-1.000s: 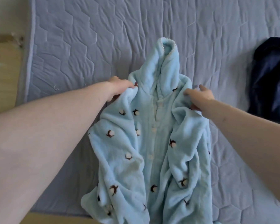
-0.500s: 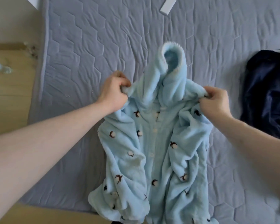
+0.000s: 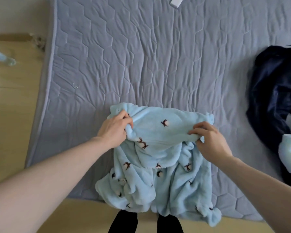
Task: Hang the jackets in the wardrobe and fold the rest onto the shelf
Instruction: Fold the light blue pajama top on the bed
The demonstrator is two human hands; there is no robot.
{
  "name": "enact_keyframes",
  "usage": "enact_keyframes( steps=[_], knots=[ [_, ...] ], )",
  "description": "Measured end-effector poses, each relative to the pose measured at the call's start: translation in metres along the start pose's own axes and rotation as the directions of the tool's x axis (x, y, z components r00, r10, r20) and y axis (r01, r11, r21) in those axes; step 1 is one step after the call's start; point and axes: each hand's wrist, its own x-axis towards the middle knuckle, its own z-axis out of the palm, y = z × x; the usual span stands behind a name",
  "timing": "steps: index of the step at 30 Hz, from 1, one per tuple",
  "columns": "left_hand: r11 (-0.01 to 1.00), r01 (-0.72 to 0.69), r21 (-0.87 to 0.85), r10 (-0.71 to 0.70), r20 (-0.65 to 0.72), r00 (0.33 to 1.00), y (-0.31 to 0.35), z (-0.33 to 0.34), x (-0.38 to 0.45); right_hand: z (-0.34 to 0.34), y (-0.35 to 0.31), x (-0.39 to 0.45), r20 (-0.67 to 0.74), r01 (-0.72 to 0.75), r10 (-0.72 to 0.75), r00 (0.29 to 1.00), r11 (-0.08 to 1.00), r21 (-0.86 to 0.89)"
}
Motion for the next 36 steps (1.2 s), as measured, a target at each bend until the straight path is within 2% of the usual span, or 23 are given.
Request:
enact_keyframes(
  steps=[2,4,5,7,9,11,12,14,16,19,23,27,30,33,36],
  knots=[
    [1.000,0.017,-0.001,-0.017,0.110,0.994,0.001,0.009,-0.010,0.011,-0.003,-0.012,0.175,-0.031,0.054,0.983,0.991,-0.133],
    [0.997,0.055,-0.051,-0.045,0.191,0.980,0.005,0.016,-0.019,0.019,-0.008,-0.021,0.212,-0.084,0.110,0.971,0.988,-0.129],
    [0.990,0.088,-0.111,-0.070,0.157,0.985,0.007,0.019,-0.025,0.020,-0.013,-0.026,0.169,-0.121,0.135,0.976,0.989,-0.090],
    [0.950,0.143,-0.279,-0.149,-0.002,0.989,0.012,0.022,-0.039,0.020,-0.020,-0.038,0.064,-0.157,0.158,0.985,0.987,-0.008],
    [0.897,0.178,-0.404,-0.252,-0.136,0.958,0.012,0.029,-0.058,0.019,-0.021,-0.058,-0.018,-0.140,0.141,0.990,0.989,0.049],
    [0.843,0.245,-0.479,-0.354,-0.150,0.923,0.006,0.040,-0.082,0.021,-0.020,-0.081,-0.090,-0.157,0.168,0.982,0.980,0.126],
    [0.807,0.304,-0.506,-0.406,-0.102,0.908,0.000,0.046,-0.095,0.023,-0.018,-0.092,-0.108,-0.205,0.227,0.968,0.962,0.181],
    [0.706,0.481,-0.521,-0.516,0.087,0.852,-0.012,0.061,-0.121,0.029,-0.014,-0.116,-0.072,-0.377,0.415,0.907,0.876,0.301],
    [0.573,0.656,-0.491,-0.597,0.298,0.744,-0.021,0.074,-0.145,0.038,-0.006,-0.141,0.079,-0.568,0.580,0.811,0.748,0.343],
    [0.356,0.784,-0.509,-0.622,0.497,0.605,-0.022,0.093,-0.172,0.055,0.009,-0.174,0.291,-0.731,0.670,0.683,0.624,0.276],
    [0.137,0.807,-0.574,-0.532,0.645,0.549,-0.012,0.113,-0.188,0.076,0.016,-0.202,0.454,-0.828,0.693,0.560,0.484,0.281],
    [0.073,0.791,-0.608,-0.479,0.674,0.562,0.001,0.126,-0.184,0.089,0.014,-0.205,0.489,-0.850,0.697,0.524,0.396,0.347],
    [0.055,0.780,-0.624,-0.511,0.653,0.559,0.010,0.123,-0.180,0.089,0.007,-0.200,0.533,-0.874,0.706,0.467,0.278,0.397],
    [-0.035,0.750,-0.660,-0.595,0.617,0.515,0.018,0.116,-0.188,0.084,0.001,-0.200,0.558,-0.870,0.715,0.421,0.145,0.471],
    [-0.128,0.722,-0.681,-0.625,0.620,0.474,0.024,0.101,-0.207,0.073,-0.006,-0.206,0.559,-0.850,0.713,0.423,0.098,0.518]
  ],
)
